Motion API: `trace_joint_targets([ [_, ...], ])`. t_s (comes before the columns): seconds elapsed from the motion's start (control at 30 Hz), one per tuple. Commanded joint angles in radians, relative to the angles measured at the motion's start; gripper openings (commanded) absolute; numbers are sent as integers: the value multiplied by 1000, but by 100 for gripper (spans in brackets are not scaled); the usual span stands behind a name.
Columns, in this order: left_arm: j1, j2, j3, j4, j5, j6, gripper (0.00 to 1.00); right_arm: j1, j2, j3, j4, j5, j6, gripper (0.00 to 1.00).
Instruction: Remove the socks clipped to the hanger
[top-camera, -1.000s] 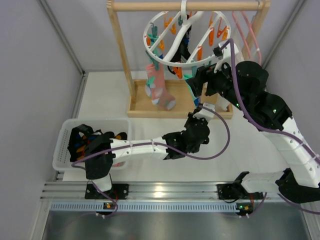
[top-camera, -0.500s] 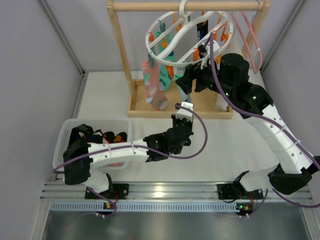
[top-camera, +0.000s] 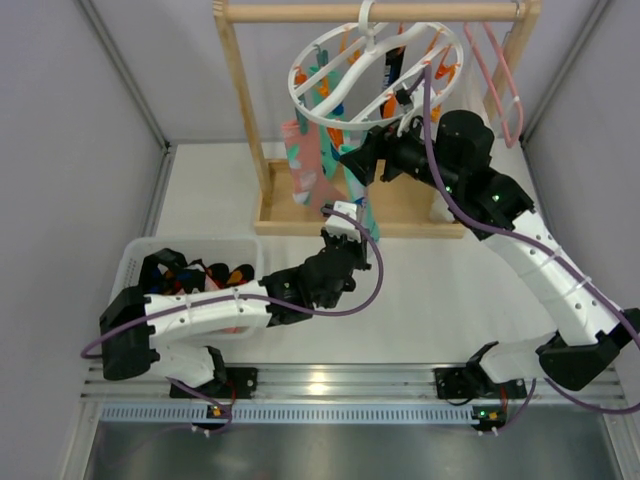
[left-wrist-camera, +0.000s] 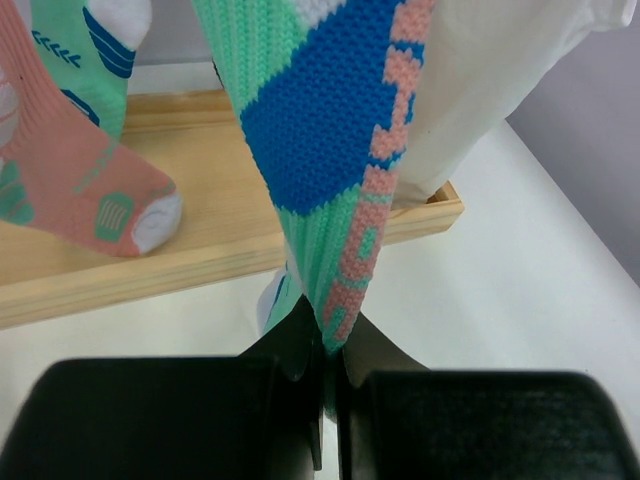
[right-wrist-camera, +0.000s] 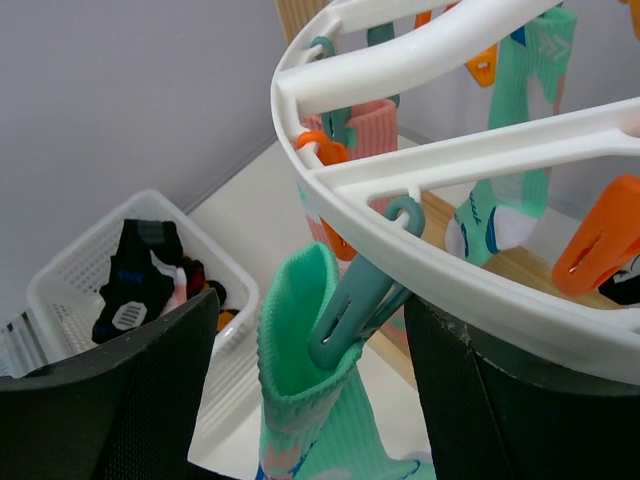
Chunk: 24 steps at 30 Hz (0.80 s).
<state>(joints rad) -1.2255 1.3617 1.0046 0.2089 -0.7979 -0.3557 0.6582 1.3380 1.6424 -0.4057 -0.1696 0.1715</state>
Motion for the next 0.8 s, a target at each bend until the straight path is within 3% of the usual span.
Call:
trace_joint_targets([
  [0.0,7,-41,-24,26,37,-38,0,-15,0,-13,165,-2,23,72],
  [0.3,18,-62,-35,26,68,-57,0,-26,15,-65,289,42,78,73],
  [0.57,29,-118,-70,-8,-32,-123,0,-45,18,-84,318,-76,83,90],
  [0.77,66,-159,-101,-19,23,-177,0,-48,-14,-124,346,7,109,95],
])
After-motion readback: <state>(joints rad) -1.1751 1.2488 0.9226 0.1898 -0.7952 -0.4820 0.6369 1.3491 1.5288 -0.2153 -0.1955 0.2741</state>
